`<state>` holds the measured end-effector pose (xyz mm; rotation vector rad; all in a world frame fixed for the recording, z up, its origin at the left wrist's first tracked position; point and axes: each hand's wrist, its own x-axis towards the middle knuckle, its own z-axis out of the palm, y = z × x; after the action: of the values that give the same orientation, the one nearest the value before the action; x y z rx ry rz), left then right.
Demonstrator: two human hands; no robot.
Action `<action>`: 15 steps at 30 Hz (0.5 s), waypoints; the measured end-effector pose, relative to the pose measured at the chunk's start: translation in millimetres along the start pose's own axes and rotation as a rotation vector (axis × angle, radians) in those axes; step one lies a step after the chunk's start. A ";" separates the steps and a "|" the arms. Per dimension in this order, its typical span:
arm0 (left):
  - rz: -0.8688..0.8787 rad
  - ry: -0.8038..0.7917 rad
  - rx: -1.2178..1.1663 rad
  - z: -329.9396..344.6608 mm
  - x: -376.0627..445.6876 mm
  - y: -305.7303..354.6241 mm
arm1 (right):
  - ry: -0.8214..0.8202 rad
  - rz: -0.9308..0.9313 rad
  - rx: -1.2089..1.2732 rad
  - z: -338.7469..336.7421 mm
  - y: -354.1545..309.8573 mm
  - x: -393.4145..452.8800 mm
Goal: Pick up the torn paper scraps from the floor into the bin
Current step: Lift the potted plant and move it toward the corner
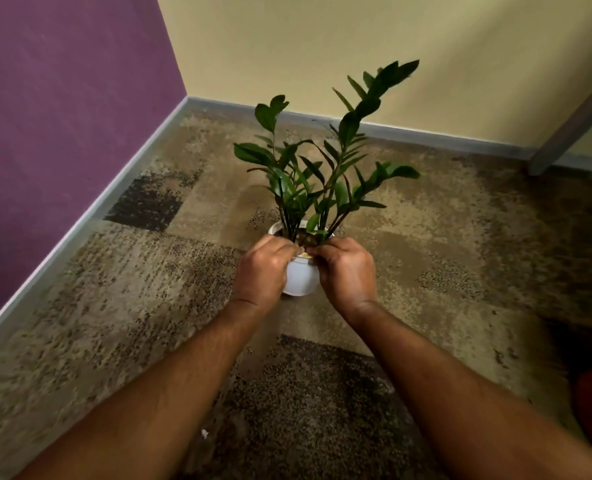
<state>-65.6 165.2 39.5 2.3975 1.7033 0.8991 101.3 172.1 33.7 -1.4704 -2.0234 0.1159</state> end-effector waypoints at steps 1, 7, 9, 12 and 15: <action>-0.007 -0.013 -0.007 -11.2 2.8 6.3 | -0.021 0.008 0.000 -13.0 -5.8 3.5; -0.022 -0.074 -0.043 -98.9 29.2 55.2 | -0.181 0.014 -0.063 -111.4 -53.1 36.0; -0.016 -0.069 -0.052 -136.0 40.7 72.8 | -0.211 0.005 -0.071 -144.6 -73.5 52.1; -0.042 -0.082 -0.062 -196.5 65.3 98.0 | -0.252 0.001 -0.071 -197.9 -104.8 83.0; -0.063 -0.109 -0.065 -251.8 92.5 117.5 | -0.253 -0.026 -0.093 -248.4 -135.6 115.0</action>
<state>-70.4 133.1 330.5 2.2929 1.6737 0.7871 99.8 152.8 338.6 -1.5512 -2.2765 0.2089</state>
